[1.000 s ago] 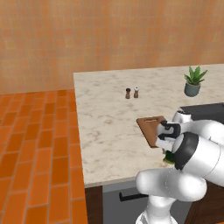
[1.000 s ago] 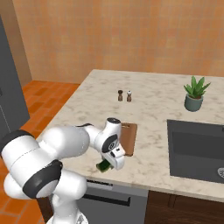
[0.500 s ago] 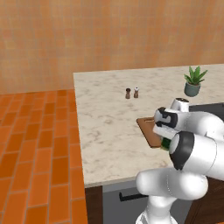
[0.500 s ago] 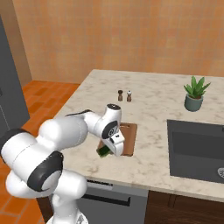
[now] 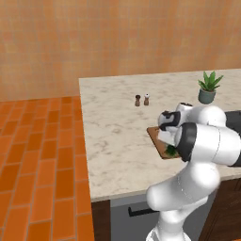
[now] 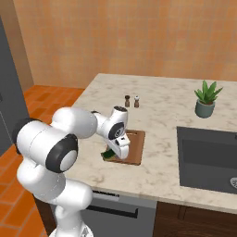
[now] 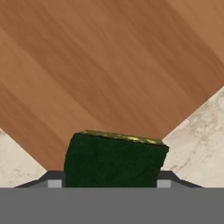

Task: Pick up the sponge from the counter and clean the cutting board by briefly scrubbing or pressing down on the cutting board. Once finished, release the sponge.

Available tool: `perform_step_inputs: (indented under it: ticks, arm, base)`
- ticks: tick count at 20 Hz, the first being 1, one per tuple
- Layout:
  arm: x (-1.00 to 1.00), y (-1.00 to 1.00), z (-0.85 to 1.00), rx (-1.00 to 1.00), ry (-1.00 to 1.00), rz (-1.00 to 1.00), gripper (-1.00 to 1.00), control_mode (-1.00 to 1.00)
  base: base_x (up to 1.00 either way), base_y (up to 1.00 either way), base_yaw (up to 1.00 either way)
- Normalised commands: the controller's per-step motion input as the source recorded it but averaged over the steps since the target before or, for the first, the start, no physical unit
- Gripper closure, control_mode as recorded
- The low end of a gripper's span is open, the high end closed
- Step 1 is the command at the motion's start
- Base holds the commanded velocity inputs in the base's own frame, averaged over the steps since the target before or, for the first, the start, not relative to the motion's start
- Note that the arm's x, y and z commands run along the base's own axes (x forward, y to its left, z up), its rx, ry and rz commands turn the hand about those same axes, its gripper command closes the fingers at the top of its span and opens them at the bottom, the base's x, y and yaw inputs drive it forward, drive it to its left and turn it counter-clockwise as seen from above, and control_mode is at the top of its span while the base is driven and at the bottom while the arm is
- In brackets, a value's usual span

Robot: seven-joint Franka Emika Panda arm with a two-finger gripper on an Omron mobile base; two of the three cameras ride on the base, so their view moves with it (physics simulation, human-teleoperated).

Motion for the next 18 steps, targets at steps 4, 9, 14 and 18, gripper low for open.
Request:
perform_step_inputs:
  ticks: [4, 9, 14, 18]
  arm:
    - [0.02, 0.37, -0.42, 0.00, 0.00, -0.02, 1.00, -1.00]
    - [0.03, 0.00, -0.58, 0.00, 0.00, 0.00, 1.00, -1.00]
    - [0.21, -0.34, 0.14, 0.10, 0.00, -0.05, 1.00, -1.00]
    - [0.01, -0.62, -0.08, 0.04, 0.00, -0.03, 1.00, -1.00]
  base:
    - [0.00, 0.00, 0.00]
    - [0.00, 0.00, 0.00]
    - [0.00, 0.00, 0.00]
    - [0.00, 0.00, 0.00]
